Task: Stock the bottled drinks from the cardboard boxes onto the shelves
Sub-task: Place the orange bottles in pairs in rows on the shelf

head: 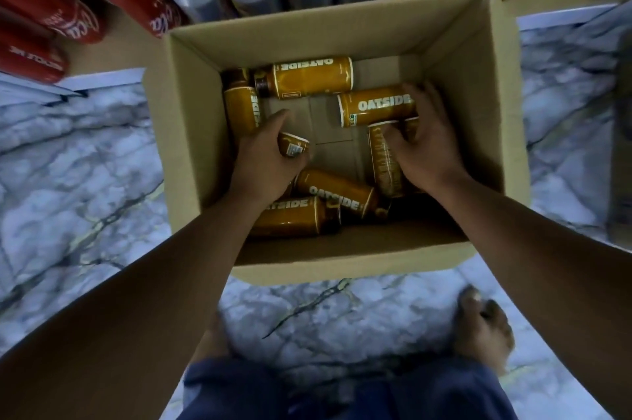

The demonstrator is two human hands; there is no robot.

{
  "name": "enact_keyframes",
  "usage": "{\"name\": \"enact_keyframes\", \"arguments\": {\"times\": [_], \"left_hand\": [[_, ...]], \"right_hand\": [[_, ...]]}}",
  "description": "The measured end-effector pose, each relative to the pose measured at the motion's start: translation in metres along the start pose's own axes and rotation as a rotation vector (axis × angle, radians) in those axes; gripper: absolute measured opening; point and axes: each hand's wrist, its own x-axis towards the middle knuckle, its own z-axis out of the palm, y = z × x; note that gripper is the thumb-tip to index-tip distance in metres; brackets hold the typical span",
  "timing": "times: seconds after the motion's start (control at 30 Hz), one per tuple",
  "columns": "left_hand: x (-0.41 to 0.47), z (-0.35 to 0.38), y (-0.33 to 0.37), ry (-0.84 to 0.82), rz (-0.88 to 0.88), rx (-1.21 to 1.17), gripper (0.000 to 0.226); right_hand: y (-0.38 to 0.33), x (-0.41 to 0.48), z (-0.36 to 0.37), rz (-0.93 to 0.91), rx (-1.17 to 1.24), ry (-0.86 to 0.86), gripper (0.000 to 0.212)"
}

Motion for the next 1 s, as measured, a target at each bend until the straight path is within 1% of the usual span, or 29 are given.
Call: {"name": "enact_keyframes", "arguments": {"times": [0.13, 0.27, 0.33, 0.4, 0.5, 0.6, 0.63, 0.73, 0.8, 0.87, 0.93, 1.0], "left_hand": [[-0.004, 0.002, 0.004, 0.008, 0.003, 0.098, 0.080], [-0.009, 0.007, 0.011, 0.037, 0.045, 0.104, 0.077], [-0.011, 0.009, 0.014, 0.057, 0.129, 0.081, 0.077], [-0.006, 0.006, 0.017, 0.123, 0.186, 0.038, 0.078], [0.006, -0.003, 0.016, 0.211, 0.148, -0.084, 0.085], [0.013, -0.005, 0.012, 0.189, 0.077, -0.196, 0.091], [0.013, -0.005, 0.012, 0.179, 0.067, -0.230, 0.090], [0.010, -0.002, 0.015, 0.173, 0.104, -0.245, 0.080], [0.009, 0.000, 0.017, 0.172, 0.142, -0.203, 0.075], [0.009, 0.001, 0.017, 0.168, 0.150, -0.222, 0.073], [0.010, 0.002, 0.013, 0.163, 0.141, -0.267, 0.076], [0.009, 0.003, 0.006, 0.163, 0.129, -0.288, 0.080]], "right_hand": [[0.004, -0.003, 0.004, 0.004, 0.078, 0.048, 0.068], [0.012, -0.011, 0.006, -0.009, 0.149, 0.096, 0.065], [0.011, -0.009, 0.005, -0.016, 0.168, 0.110, 0.065], [0.009, -0.003, 0.006, -0.044, 0.149, 0.092, 0.064], [0.001, 0.013, 0.009, -0.072, 0.052, 0.035, 0.065], [-0.001, 0.025, 0.013, -0.094, -0.136, 0.020, 0.062], [0.000, 0.025, 0.014, -0.097, -0.145, 0.029, 0.060], [0.001, 0.023, 0.016, -0.151, -0.090, 0.097, 0.052], [0.001, 0.022, 0.017, -0.208, -0.098, 0.108, 0.049], [0.003, 0.022, 0.017, -0.233, -0.095, 0.103, 0.049], [0.004, 0.021, 0.015, -0.218, -0.055, 0.099, 0.053], [0.003, 0.023, 0.013, -0.150, -0.010, 0.066, 0.058]]}}
